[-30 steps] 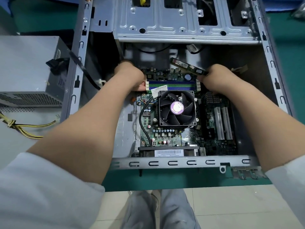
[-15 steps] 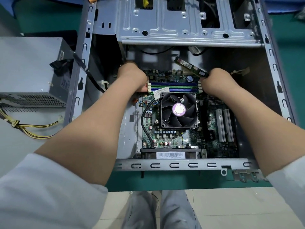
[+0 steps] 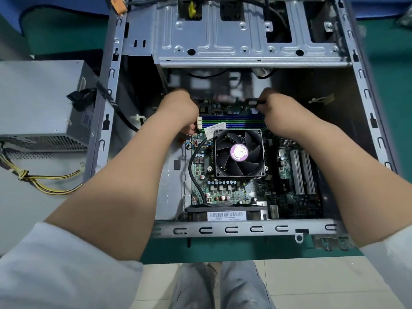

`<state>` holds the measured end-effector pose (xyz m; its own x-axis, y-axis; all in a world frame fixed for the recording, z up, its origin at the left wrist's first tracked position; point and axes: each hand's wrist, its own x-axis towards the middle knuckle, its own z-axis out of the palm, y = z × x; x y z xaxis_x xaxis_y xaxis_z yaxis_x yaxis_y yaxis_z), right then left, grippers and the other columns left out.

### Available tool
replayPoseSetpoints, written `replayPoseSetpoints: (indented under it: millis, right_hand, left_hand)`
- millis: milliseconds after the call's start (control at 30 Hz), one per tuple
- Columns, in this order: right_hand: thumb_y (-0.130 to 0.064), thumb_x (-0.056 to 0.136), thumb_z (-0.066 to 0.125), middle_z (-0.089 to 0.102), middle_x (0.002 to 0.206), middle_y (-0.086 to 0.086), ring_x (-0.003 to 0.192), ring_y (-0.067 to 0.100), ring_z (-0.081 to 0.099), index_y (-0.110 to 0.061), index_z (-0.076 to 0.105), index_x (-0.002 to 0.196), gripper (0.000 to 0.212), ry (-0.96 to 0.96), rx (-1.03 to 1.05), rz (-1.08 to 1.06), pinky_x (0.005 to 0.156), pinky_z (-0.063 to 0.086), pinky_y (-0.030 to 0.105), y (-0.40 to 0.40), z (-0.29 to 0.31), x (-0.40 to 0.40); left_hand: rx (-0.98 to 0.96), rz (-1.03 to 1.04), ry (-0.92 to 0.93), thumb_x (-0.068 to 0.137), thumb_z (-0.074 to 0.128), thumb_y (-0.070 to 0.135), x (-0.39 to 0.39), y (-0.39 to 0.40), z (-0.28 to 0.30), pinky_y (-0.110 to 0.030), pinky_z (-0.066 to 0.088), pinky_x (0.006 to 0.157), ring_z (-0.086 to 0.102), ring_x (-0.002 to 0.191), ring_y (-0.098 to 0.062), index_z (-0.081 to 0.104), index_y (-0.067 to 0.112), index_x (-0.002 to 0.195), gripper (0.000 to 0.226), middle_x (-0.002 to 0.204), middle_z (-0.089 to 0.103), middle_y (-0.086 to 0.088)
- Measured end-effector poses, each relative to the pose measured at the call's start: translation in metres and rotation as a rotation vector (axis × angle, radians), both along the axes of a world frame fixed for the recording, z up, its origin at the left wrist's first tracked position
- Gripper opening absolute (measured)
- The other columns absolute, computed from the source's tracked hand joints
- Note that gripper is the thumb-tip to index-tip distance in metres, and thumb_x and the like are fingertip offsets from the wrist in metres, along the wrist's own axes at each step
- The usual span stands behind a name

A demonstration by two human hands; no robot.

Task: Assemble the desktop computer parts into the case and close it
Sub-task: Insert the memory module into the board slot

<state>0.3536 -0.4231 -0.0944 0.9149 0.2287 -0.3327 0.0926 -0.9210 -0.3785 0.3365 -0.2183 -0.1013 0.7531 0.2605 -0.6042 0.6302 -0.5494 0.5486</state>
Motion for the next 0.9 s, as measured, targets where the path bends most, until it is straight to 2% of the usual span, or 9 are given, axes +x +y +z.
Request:
replayPoseSetpoints:
  millis: [67, 133, 200, 267, 367, 600, 733, 800, 900]
  right_hand:
    - [-0.01, 0.097, 0.047, 0.054, 0.102, 0.019, 0.094, 0.033, 0.052, -0.003, 0.053, 0.114, 0.019, -0.011, -0.005, 0.095, 0.069, 0.032, 0.029, 0.001, -0.003, -0.001]
    - [-0.011, 0.097, 0.049, 0.054, 0.108, 0.02, 0.099, 0.037, 0.052, -0.007, 0.057, 0.115, 0.02, -0.058, 0.002, 0.115, 0.071, 0.033, 0.029, 0.001, -0.005, -0.001]
    - [-0.01, 0.097, 0.05, 0.052, 0.105, 0.018, 0.1, 0.038, 0.053, -0.009, 0.06, 0.113, 0.02, -0.101, 0.004, 0.097, 0.074, 0.034, 0.03, -0.001, -0.006, -0.001]
    - [-0.01, 0.096, 0.05, 0.051, 0.103, 0.017, 0.098, 0.038, 0.053, -0.009, 0.062, 0.111, 0.019, -0.116, 0.013, 0.077, 0.076, 0.036, 0.031, -0.001, -0.008, -0.002]
    - [-0.012, 0.096, 0.051, 0.053, 0.107, 0.022, 0.097, 0.039, 0.053, -0.009, 0.063, 0.111, 0.02, -0.133, 0.02, 0.051, 0.077, 0.036, 0.031, 0.001, -0.008, -0.005]
    - [-0.018, 0.096, 0.054, 0.057, 0.108, 0.021, 0.099, 0.037, 0.055, -0.012, 0.065, 0.116, 0.023, -0.132, 0.033, 0.02, 0.073, 0.034, 0.027, 0.005, -0.011, -0.009]
    - [-0.011, 0.092, 0.059, 0.059, 0.111, 0.02, 0.104, 0.035, 0.055, -0.011, 0.065, 0.116, 0.025, -0.129, 0.001, 0.005, 0.077, 0.039, 0.027, 0.003, -0.008, -0.008]
    - [-0.008, 0.089, 0.06, 0.062, 0.113, 0.019, 0.105, 0.035, 0.057, -0.011, 0.065, 0.114, 0.026, -0.121, -0.014, -0.021, 0.086, 0.047, 0.033, 0.0, -0.004, -0.006]
    - [-0.007, 0.086, 0.063, 0.063, 0.112, 0.019, 0.104, 0.035, 0.058, -0.011, 0.068, 0.111, 0.026, -0.126, -0.029, -0.023, 0.089, 0.048, 0.037, -0.004, 0.0, -0.004]
  left_hand:
    - [0.035, -0.073, -0.083, 0.096, 0.05, 0.01, 0.001, 0.0, -0.001, -0.047, 0.056, 0.081, 0.066, 0.084, -0.039, 0.058, 0.001, 0.113, 0.021, 0.1, 0.063, -0.026]
    - [0.069, -0.175, -0.198, 0.093, 0.059, 0.015, 0.001, 0.003, -0.001, -0.029, 0.051, 0.08, 0.064, 0.095, -0.032, 0.065, 0.011, 0.114, 0.023, 0.107, 0.066, -0.014]
    - [0.033, -0.237, -0.262, 0.09, 0.062, 0.013, 0.001, 0.004, 0.0, -0.019, 0.043, 0.07, 0.061, 0.087, -0.024, 0.07, 0.018, 0.109, 0.021, 0.098, 0.067, -0.006]
    - [0.037, -0.283, -0.289, 0.091, 0.061, 0.013, 0.0, 0.004, 0.001, -0.019, 0.04, 0.067, 0.058, 0.083, -0.019, 0.071, 0.017, 0.107, 0.019, 0.09, 0.063, -0.003]
    - [0.076, -0.325, -0.294, 0.093, 0.059, 0.017, 0.0, 0.004, -0.001, -0.021, 0.042, 0.075, 0.059, 0.089, -0.02, 0.071, 0.015, 0.107, 0.019, 0.094, 0.063, -0.003]
    - [0.147, -0.38, -0.296, 0.084, 0.071, 0.018, -0.003, 0.006, -0.001, -0.012, 0.031, 0.057, 0.053, 0.074, -0.012, 0.073, 0.021, 0.104, 0.02, 0.081, 0.06, 0.001]
    - [0.242, -0.415, -0.315, 0.083, 0.072, 0.02, -0.003, 0.002, 0.001, -0.015, 0.035, 0.067, 0.053, 0.079, -0.012, 0.074, 0.022, 0.102, 0.019, 0.086, 0.061, 0.002]
    - [0.271, -0.417, -0.322, 0.082, 0.072, 0.021, -0.002, 0.002, 0.002, -0.017, 0.037, 0.071, 0.054, 0.079, -0.012, 0.074, 0.023, 0.101, 0.019, 0.084, 0.061, 0.003]
    - [0.292, -0.424, -0.328, 0.081, 0.073, 0.02, -0.002, 0.002, 0.003, -0.017, 0.037, 0.072, 0.053, 0.079, -0.011, 0.075, 0.024, 0.1, 0.02, 0.082, 0.06, 0.004]
